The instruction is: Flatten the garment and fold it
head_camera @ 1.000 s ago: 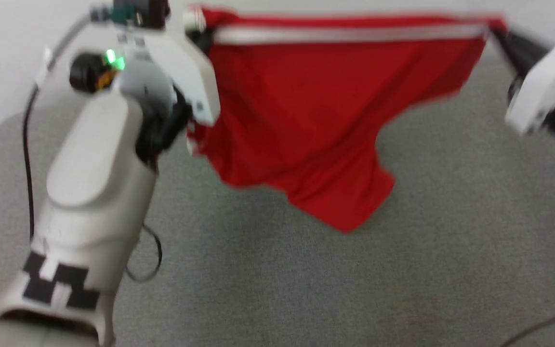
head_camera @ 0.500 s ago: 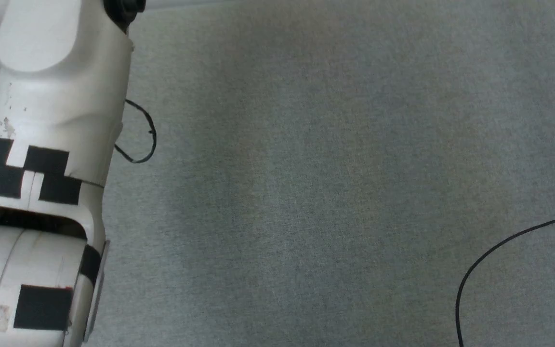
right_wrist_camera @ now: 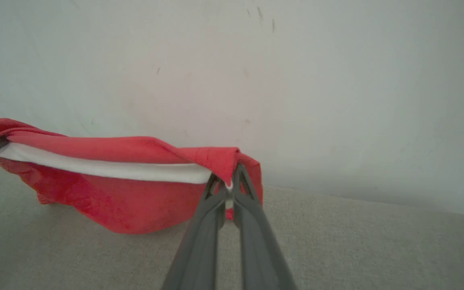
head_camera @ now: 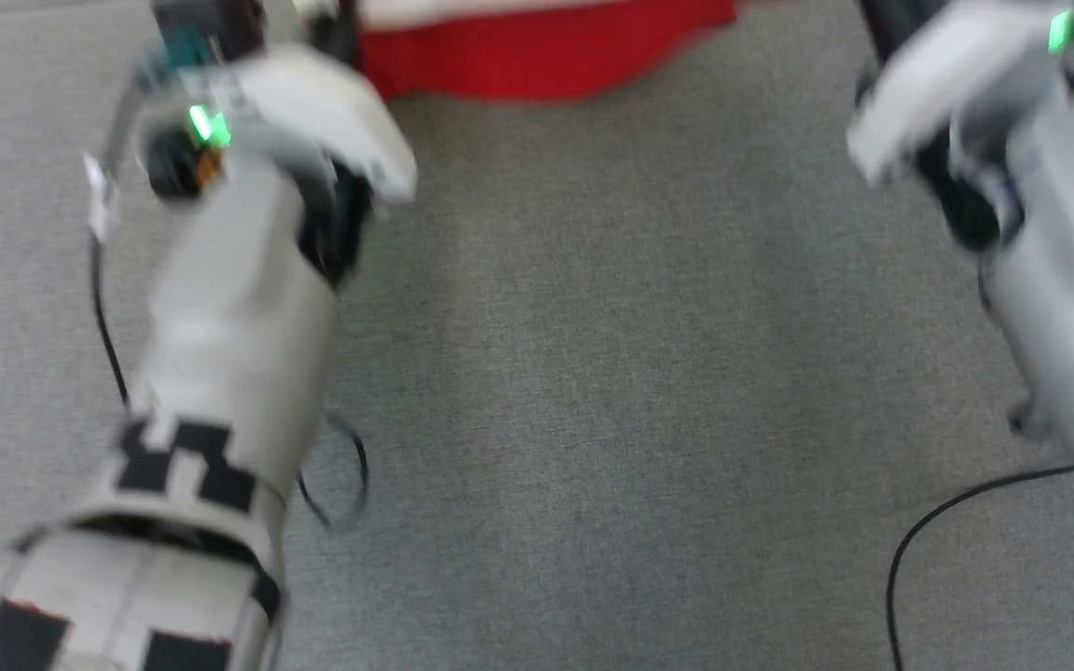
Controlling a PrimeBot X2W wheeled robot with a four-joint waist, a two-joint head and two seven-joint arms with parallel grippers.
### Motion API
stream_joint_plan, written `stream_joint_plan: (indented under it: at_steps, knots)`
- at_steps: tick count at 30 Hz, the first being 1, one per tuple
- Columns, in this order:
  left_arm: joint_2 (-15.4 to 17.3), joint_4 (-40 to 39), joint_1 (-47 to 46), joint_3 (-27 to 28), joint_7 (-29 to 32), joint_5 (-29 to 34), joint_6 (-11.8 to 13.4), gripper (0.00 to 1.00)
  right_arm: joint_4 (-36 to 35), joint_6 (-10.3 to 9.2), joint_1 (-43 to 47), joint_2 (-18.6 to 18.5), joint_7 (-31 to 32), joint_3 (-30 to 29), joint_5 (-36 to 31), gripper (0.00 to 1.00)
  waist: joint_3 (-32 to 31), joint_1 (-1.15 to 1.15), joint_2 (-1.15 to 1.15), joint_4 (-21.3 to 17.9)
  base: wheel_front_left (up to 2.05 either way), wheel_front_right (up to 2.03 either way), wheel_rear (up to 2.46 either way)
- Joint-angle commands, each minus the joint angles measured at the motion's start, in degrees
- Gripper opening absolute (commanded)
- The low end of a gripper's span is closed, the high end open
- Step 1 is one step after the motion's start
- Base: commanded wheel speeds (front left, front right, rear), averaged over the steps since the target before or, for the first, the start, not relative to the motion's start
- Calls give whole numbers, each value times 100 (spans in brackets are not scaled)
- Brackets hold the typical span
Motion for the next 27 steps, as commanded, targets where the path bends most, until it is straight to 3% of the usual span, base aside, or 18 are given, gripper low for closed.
stream_joint_plan:
  at_steps: [1, 8, 12, 15, 18, 24, 25, 27]
  knots:
    - [-50, 2, 389, 16, -55, -105, -131, 0, -170, -13, 430, -225, -121, 165, 175, 0, -452, -1, 0, 312, 0, 0, 0]
    - [-104, -771, 2135, 41, -64, -219, -295, 0, -1222, -13, 2172, -863, -279, 629, 469, 0, -1249, -1, 0, 373, 0, 0, 0]
    - [-110, -1386, 3130, -142, -64, -136, -273, 0, -2173, -13, 3248, -1213, -150, 458, 351, 0, -1674, -1, 0, 376, 0, 0, 0]
    - [-110, -1927, 3788, -265, -5, -96, -172, 0, -3003, -13, 4115, -1361, 136, -9, 166, 0, -1953, -1, 0, 370, 0, 0, 0]
    - [-40, -2657, 4448, -397, 263, -46, -7, 0, -3886, -13, 5024, -1345, 608, -628, -144, 0, -2136, -1, 0, 353, 0, 0, 0]
    - [182, -4694, 5990, -476, 1066, -100, 619, 0, -5788, -13, 6673, -902, 1840, -1774, -827, 0, -2204, -1, 0, 292, 0, 0, 0]
    - [182, -4694, 5990, -476, 1066, -100, 619, 0, -5788, -13, 6673, -902, 1840, -1774, -827, 0, -2204, -1, 0, 292, 0, 0, 0]
    - [254, -5430, 6479, -508, 1361, -115, 849, 0, -6332, -13, 7098, -686, 2173, -2086, -983, 0, -2183, -1, 0, 307, 0, 0, 0]
